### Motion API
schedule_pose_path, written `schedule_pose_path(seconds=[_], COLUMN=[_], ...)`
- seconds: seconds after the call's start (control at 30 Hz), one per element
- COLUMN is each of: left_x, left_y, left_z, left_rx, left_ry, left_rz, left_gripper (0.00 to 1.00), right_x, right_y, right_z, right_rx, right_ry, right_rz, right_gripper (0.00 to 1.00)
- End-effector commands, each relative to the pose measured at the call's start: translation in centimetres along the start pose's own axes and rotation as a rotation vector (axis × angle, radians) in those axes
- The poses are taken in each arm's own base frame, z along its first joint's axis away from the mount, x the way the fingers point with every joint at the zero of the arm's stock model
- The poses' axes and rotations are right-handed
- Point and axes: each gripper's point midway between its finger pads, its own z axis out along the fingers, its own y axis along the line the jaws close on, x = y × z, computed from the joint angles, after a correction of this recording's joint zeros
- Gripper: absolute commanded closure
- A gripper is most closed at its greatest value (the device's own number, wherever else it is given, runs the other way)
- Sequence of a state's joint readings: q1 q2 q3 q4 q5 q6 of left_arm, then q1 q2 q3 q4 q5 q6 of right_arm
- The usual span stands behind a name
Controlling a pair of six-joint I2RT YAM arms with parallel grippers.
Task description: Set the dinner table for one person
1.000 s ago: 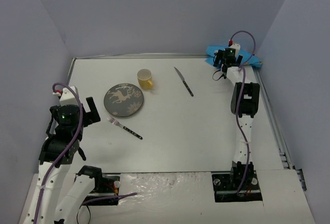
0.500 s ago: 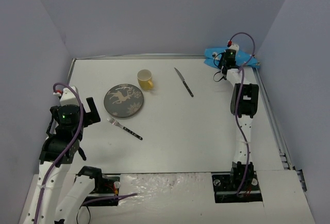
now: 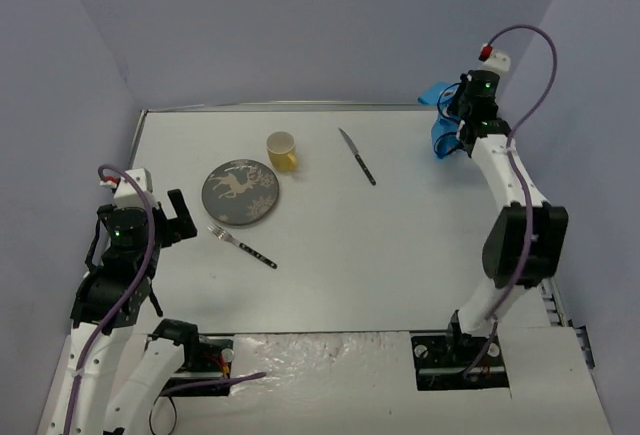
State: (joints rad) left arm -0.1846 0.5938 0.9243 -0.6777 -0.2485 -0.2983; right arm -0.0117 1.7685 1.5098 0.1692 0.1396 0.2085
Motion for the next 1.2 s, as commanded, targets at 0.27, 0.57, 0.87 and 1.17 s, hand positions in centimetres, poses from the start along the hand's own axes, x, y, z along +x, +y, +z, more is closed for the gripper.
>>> schedule_pose_path(seconds=[0.27, 0.57, 0.87, 1.17], left_x=[-2.2, -0.5, -4.2, -7.9], left_y=[-6.4, -7.4, -8.0, -8.0], left_z=[-2.9, -3.4, -4.4, -5.9], left_rx=[0.332, 0.398, 0.420, 0.433], left_ry=[0.022, 0.086, 0.043, -0.036], left_rz=[-0.131, -0.140, -0.117, -0.091], left_gripper=[0.03, 0.03, 0.03, 0.03], right_x=[8.6, 10.3, -5.4, -13.8], right_y=[2.8, 8.3, 16.5, 16.1], right_z=[-22.9, -29.2, -38.4, -46.4], right_rx=[-0.233, -0.644, -1.154, -1.336], right_ry=[0.121, 0.241, 0.045, -0.252], right_rz=[0.124, 0.081, 0.047, 0.022], right_gripper=[1.00, 1.00, 1.00, 1.00])
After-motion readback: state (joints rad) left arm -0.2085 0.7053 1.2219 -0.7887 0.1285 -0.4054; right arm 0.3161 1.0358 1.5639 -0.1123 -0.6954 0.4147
